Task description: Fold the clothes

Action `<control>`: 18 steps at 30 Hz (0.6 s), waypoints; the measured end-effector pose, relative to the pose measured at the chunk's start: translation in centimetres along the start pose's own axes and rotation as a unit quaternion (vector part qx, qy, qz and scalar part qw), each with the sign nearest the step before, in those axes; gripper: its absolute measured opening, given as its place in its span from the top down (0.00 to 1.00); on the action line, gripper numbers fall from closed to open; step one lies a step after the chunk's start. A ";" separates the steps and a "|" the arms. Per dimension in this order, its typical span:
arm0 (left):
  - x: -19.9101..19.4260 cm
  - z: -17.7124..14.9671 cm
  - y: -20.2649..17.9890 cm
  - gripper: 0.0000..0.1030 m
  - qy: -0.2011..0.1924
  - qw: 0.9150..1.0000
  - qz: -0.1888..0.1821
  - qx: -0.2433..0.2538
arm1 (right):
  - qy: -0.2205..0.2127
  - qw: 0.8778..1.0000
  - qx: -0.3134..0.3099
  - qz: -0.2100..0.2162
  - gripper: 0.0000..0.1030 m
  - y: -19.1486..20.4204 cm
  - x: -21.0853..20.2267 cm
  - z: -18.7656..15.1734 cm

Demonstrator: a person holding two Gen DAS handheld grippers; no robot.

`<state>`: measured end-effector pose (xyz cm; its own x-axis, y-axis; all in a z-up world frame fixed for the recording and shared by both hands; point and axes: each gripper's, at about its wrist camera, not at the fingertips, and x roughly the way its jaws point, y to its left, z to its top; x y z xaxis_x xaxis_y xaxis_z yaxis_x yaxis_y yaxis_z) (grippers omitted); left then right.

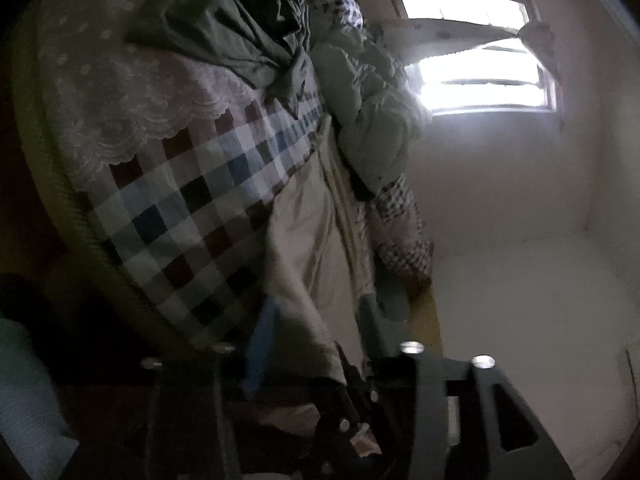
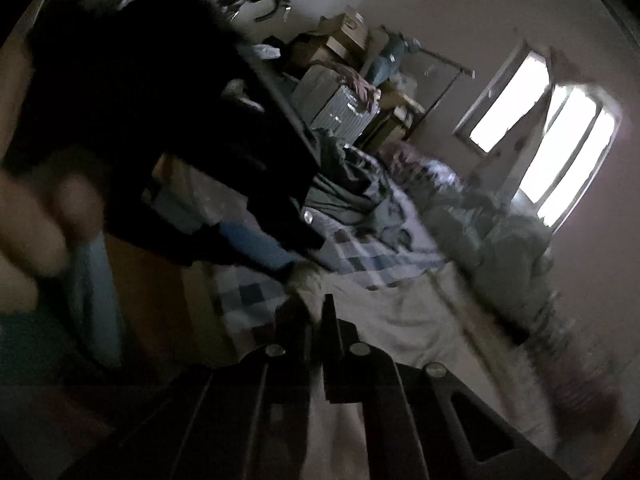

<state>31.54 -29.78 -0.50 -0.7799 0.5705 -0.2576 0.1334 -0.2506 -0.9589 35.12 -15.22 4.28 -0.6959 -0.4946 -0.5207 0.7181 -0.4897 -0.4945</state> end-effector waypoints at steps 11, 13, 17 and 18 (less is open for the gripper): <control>0.2 -0.9 0.4 0.38 -0.017 1.000 0.011 -0.022 | 0.014 0.989 0.122 0.077 0.99 -3.6 -0.3 1.2; 0.4 -1.1 0.1 0.38 -0.014 1.000 0.005 -0.016 | 0.014 0.990 0.118 0.073 0.99 -3.6 -0.3 1.3; 0.6 -1.4 -0.7 0.38 -0.007 1.000 0.005 0.003 | 0.011 0.994 0.089 0.059 0.99 -3.1 -0.3 1.7; 0.6 -1.5 -0.9 0.38 -0.008 1.000 0.007 0.011 | 0.009 0.995 0.081 0.055 0.99 -2.9 -0.2 1.8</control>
<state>31.89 -28.04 0.05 -0.7879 0.5538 -0.2691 0.1317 -0.2753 -0.9523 33.19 -14.99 7.08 -0.6112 -0.5391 -0.5795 0.7781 -0.5437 -0.3148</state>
